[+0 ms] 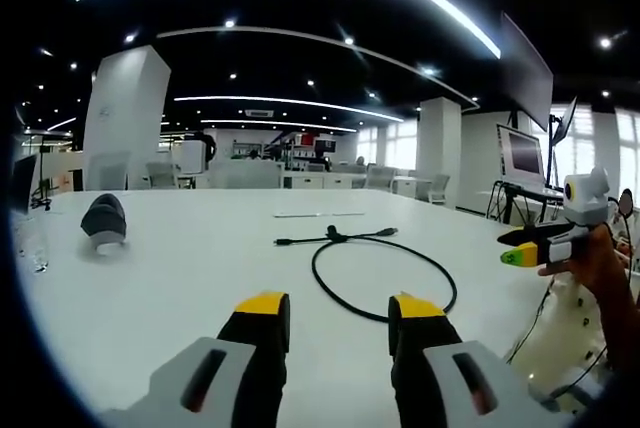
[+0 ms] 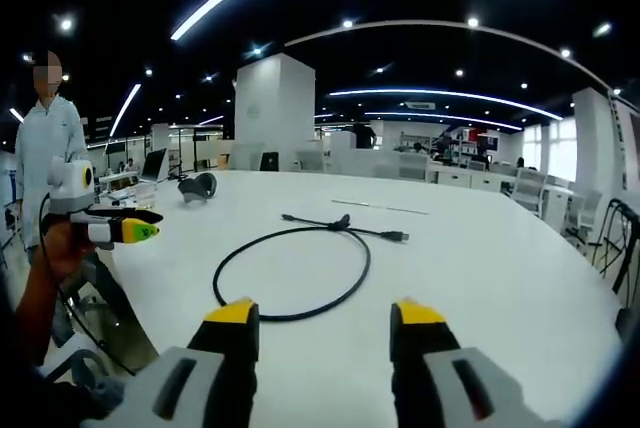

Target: Find the charging cable on the desk, coil it up and secure with Velcro.

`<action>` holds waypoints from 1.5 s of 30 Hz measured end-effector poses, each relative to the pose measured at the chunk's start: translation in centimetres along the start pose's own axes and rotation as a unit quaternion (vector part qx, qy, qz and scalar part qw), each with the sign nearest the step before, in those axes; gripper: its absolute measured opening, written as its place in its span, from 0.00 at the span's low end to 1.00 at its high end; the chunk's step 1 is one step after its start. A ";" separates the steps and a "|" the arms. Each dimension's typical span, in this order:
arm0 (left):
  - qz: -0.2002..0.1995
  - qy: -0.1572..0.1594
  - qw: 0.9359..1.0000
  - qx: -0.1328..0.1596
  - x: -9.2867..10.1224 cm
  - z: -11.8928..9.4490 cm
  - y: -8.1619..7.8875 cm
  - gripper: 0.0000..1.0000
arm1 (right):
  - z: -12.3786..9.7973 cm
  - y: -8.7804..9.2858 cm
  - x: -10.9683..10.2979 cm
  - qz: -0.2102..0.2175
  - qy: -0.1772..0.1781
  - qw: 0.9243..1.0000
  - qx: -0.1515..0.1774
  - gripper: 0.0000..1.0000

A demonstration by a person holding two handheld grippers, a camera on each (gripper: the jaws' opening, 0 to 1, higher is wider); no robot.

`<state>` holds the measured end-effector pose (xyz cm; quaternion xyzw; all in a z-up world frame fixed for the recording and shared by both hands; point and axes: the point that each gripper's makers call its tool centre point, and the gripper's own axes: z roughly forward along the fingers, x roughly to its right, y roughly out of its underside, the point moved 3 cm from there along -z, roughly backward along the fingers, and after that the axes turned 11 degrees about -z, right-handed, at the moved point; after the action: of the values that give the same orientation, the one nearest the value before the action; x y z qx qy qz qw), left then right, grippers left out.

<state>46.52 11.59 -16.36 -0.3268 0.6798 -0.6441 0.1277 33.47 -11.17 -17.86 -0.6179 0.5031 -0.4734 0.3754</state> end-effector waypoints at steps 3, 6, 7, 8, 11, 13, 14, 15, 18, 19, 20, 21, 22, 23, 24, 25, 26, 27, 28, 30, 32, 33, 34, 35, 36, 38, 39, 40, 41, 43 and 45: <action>-0.001 0.000 1.000 0.000 0.0 -0.1 0.0 0.39 | 0.1 -0.1 0.2 0.000 0.000 1.000 -0.001 0.53; 0.001 -0.001 1.000 -0.002 -0.1 -0.1 0.0 0.39 | 0.2 -0.1 0.3 0.001 0.002 1.000 0.000 0.53; 0.001 -0.001 1.000 -0.002 -0.2 -0.1 0.0 0.39 | 0.2 -0.1 0.3 0.001 0.002 1.000 0.000 0.53; 0.001 -0.002 1.000 -0.002 -0.3 0.0 -0.1 0.39 | 0.2 -0.1 0.2 0.001 0.001 1.000 -0.001 0.53; 0.000 -0.002 1.000 -0.002 -0.4 0.0 -0.1 0.39 | 0.2 -0.1 0.2 0.001 0.001 1.000 -0.001 0.53; 0.001 -0.002 1.000 -0.002 -0.5 0.1 -0.2 0.39 | 0.3 0.0 0.3 0.001 0.000 1.000 -0.002 0.53; 0.000 -0.001 1.000 -0.002 -0.5 0.1 -0.2 0.39 | 0.3 0.0 0.3 0.000 0.000 1.000 -0.002 0.53; 0.001 -0.001 1.000 -0.002 -0.5 0.1 -0.2 0.39 | 0.3 0.0 0.3 0.000 0.000 1.000 -0.002 0.53; 0.001 -0.002 1.000 -0.002 -0.6 0.1 -0.2 0.39 | 0.3 0.0 0.2 0.000 -0.001 1.000 -0.002 0.53; 0.001 -0.002 1.000 -0.002 -0.6 0.1 -0.3 0.39 | 0.3 0.0 0.2 0.000 -0.001 1.000 -0.002 0.53; 0.001 -0.002 1.000 -0.001 -0.6 0.1 -0.3 0.39 | 0.3 0.0 0.2 0.000 0.000 1.000 -0.002 0.53; 0.001 -0.002 1.000 -0.002 -0.6 0.1 -0.3 0.39 | 0.3 0.0 0.2 0.000 -0.001 1.000 -0.002 0.53; 0.001 -0.002 1.000 -0.002 -0.7 0.1 -0.4 0.39 | 0.2 0.0 0.2 0.000 -0.001 1.000 -0.003 0.53; 0.001 -0.002 1.000 -0.002 -0.7 0.2 -0.4 0.39 | 0.2 0.0 0.2 0.000 -0.001 1.000 -0.003 0.53; 0.002 -0.002 1.000 -0.002 -0.8 0.2 -0.4 0.39 | 0.2 0.0 0.1 0.000 -0.001 1.000 -0.003 0.53; 0.002 -0.003 1.000 -0.002 -0.8 0.2 -0.4 0.39 | 0.2 0.0 0.1 0.000 -0.001 1.000 -0.003 0.53; 0.002 -0.003 1.000 -0.002 -0.8 0.2 -0.4 0.39 | 0.2 0.0 0.1 0.000 -0.001 1.000 -0.003 0.53; 0.001 -0.003 1.000 -0.002 -0.9 0.2 -0.4 0.39 | 0.2 0.1 0.1 -0.001 -0.001 1.000 -0.003 0.53; 0.001 -0.003 1.000 -0.003 -0.9 0.2 -0.5 0.39 | 0.2 0.1 0.1 0.000 -0.001 1.000 -0.003 0.53; 0.002 -0.003 1.000 -0.004 -1.0 0.3 -0.5 0.39 | 0.2 0.1 0.0 0.000 0.000 1.000 -0.004 0.53; 0.001 -0.003 1.000 -0.004 -1.1 0.3 -0.5 0.39 | 0.2 0.1 0.0 0.000 -0.001 1.000 -0.004 0.53; 0.001 -0.003 1.000 -0.004 -1.1 0.4 -0.5 0.38 | 0.2 0.2 -0.1 0.000 0.000 1.000 -0.004 0.53; 0.001 -0.003 1.000 -0.004 -1.1 0.4 -0.5 0.38 | 0.2 0.1 -0.1 0.000 0.000 1.000 -0.004 0.53; 0.001 -0.004 1.000 -0.005 -1.2 0.4 -0.5 0.38 | 0.2 0.1 -0.1 0.000 0.000 1.000 -0.004 0.53; 0.001 -0.004 1.000 -0.005 -1.2 0.4 -0.5 0.38 | 0.2 0.1 -0.1 0.000 0.000 1.000 -0.004 0.53; 0.001 -0.003 1.000 -0.005 -1.2 0.5 -0.6 0.38 | 0.2 0.2 -0.2 0.000 -0.001 1.000 -0.005 0.53; 0.001 -0.003 1.000 -0.005 -1.2 0.5 -0.6 0.38 | 0.2 0.2 -0.3 0.000 -0.001 1.000 -0.005 0.53; 0.001 -0.003 1.000 -0.005 -1.3 0.5 -0.6 0.38 | 0.2 0.2 -0.3 -0.001 -0.001 1.000 -0.005 0.53; 0.001 -0.003 1.000 -0.005 -1.3 0.6 -0.6 0.38 | 0.2 0.2 -0.4 -0.001 -0.001 1.000 -0.005 0.53; 0.002 -0.002 1.000 -0.006 -1.3 0.7 -0.7 0.38 | 0.2 0.2 -0.4 -0.001 -0.001 1.000 -0.005 0.53; 0.002 -0.001 1.000 -0.006 -1.3 0.8 -0.8 0.38 | 0.3 0.2 -0.5 -0.002 -0.002 1.000 -0.006 0.53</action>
<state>48.18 11.80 -16.04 -0.3268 0.6839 -0.6395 0.1285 33.65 -10.68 -18.18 -0.6216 0.5042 -0.4701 0.3720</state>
